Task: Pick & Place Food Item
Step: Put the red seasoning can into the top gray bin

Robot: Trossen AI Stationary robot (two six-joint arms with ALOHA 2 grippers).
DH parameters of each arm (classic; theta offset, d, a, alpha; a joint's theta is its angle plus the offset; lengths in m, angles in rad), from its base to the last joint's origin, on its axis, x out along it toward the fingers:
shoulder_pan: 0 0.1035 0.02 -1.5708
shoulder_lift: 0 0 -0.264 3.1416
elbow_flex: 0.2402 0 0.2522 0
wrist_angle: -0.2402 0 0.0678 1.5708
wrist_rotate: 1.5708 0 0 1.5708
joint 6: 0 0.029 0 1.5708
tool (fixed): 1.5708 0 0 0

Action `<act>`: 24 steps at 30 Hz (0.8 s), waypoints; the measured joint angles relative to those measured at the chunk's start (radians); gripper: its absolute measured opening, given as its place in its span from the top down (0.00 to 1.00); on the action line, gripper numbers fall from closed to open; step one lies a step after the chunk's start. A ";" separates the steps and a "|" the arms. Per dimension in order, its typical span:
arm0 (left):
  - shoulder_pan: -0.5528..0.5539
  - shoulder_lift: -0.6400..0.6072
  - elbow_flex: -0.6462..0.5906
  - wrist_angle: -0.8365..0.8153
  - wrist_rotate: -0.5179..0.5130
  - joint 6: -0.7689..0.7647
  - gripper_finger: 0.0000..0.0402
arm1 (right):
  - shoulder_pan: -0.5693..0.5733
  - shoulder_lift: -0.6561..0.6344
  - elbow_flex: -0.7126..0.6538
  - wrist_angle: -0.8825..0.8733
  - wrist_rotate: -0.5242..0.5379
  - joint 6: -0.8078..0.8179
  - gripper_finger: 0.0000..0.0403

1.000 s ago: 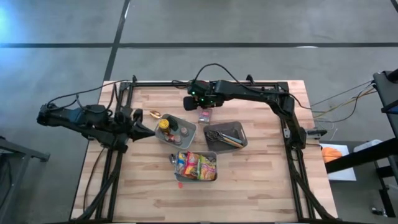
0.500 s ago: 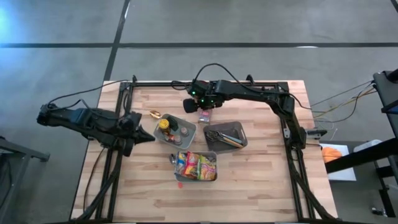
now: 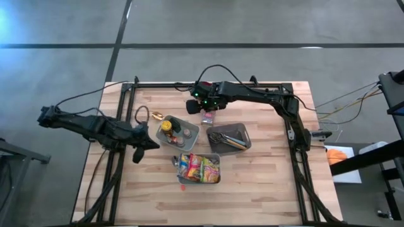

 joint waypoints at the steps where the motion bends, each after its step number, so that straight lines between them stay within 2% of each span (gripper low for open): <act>1: 0.000 0.000 -0.021 0.000 0.000 -0.001 1.00 | 0.000 0.000 0.000 -0.005 0.000 0.000 0.38; 3: 0.000 0.000 -0.067 0.005 0.007 -0.005 1.00 | 0.000 0.000 -0.001 -0.022 0.000 -0.008 0.38; 8: 0.000 -0.031 -0.138 0.027 0.123 -0.182 1.00 | 0.005 -0.002 0.005 0.000 0.000 -0.083 0.38; 11: 0.000 -0.041 -0.163 0.019 0.166 -0.216 1.00 | 0.009 -0.002 0.010 0.001 0.000 -0.072 0.38; 18: 0.000 -0.055 -0.169 0.025 0.168 -0.216 1.00 | 0.008 -0.002 0.005 -0.007 0.007 -0.069 0.38; 24: 0.000 -0.054 -0.175 0.021 0.166 -0.221 1.00 | 0.012 -0.002 0.004 -0.043 0.015 0.105 0.38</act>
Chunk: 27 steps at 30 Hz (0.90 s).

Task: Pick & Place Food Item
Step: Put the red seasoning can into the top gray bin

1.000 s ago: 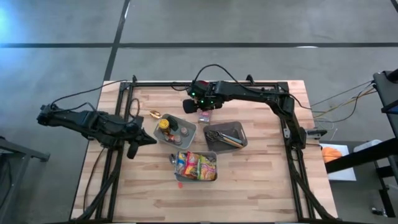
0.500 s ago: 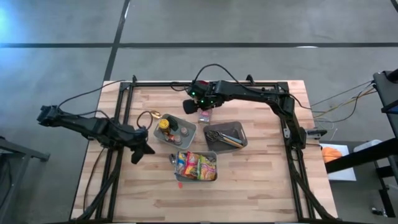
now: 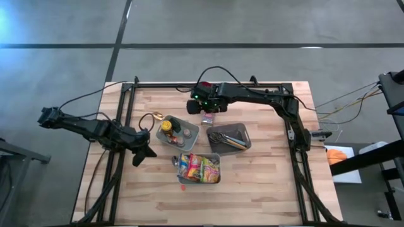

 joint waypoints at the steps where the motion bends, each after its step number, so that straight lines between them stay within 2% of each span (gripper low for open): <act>1: 0.000 0.000 0.000 0.001 -0.002 -0.013 1.00 | 0.002 0.000 -0.001 0.003 0.014 0.028 0.38; 13: 0.000 0.000 0.000 -0.006 -0.009 -0.040 1.00 | 0.015 0.001 -0.085 -0.017 0.098 0.191 0.36; 16: 0.000 0.000 0.000 -0.006 -0.009 -0.040 1.00 | 0.017 0.001 -0.112 -0.012 0.099 0.211 0.29; 22: 0.000 0.000 0.000 -0.006 -0.009 -0.040 1.00 | 0.018 0.001 -0.148 0.019 0.107 0.252 0.03; 27: 0.001 0.000 0.000 -0.006 -0.009 -0.040 1.00 | 0.019 0.002 -0.166 0.052 0.143 0.257 0.07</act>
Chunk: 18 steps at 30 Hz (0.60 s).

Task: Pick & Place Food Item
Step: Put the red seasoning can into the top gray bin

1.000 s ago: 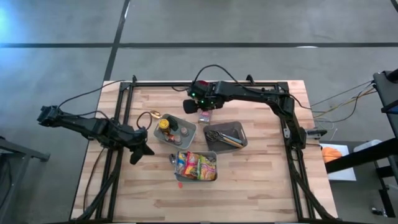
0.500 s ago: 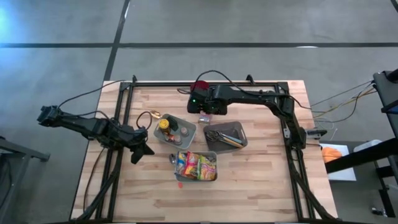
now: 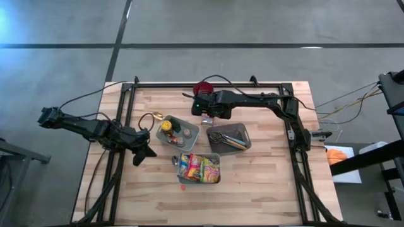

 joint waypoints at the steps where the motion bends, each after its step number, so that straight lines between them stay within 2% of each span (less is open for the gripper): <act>1: 0.000 0.000 0.000 0.000 0.000 0.000 1.00 | 0.000 0.004 -0.001 0.002 0.005 -0.001 0.07; 18: 0.000 0.001 0.000 -0.002 0.000 0.000 1.00 | 0.000 0.132 0.029 0.004 -0.028 0.002 0.07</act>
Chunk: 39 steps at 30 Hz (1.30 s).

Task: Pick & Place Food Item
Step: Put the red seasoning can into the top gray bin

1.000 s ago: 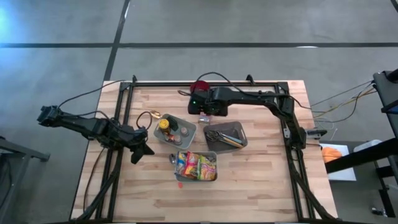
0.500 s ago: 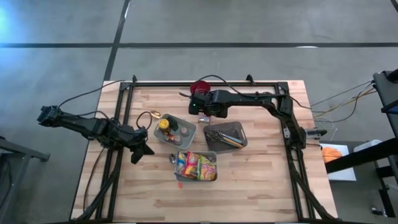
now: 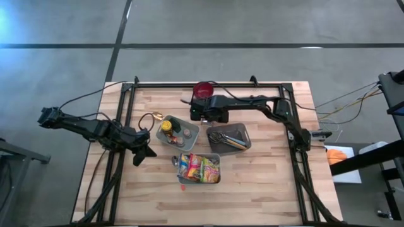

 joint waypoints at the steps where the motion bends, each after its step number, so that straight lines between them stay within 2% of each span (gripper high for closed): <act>1: 0.000 0.000 0.000 0.000 0.000 0.000 1.00 | 0.000 0.007 0.000 -0.001 -0.003 0.004 0.07; 22: -0.001 0.000 0.000 -0.006 0.000 0.001 1.00 | 0.002 0.027 0.007 -0.046 -0.045 0.050 0.07; 34: -0.001 0.000 0.000 -0.005 0.000 0.001 1.00 | 0.000 0.026 0.007 -0.046 -0.056 -0.109 0.07; 39: -0.001 0.000 0.000 -0.005 0.000 0.001 1.00 | -0.001 0.026 0.011 -0.046 -0.056 -0.110 0.07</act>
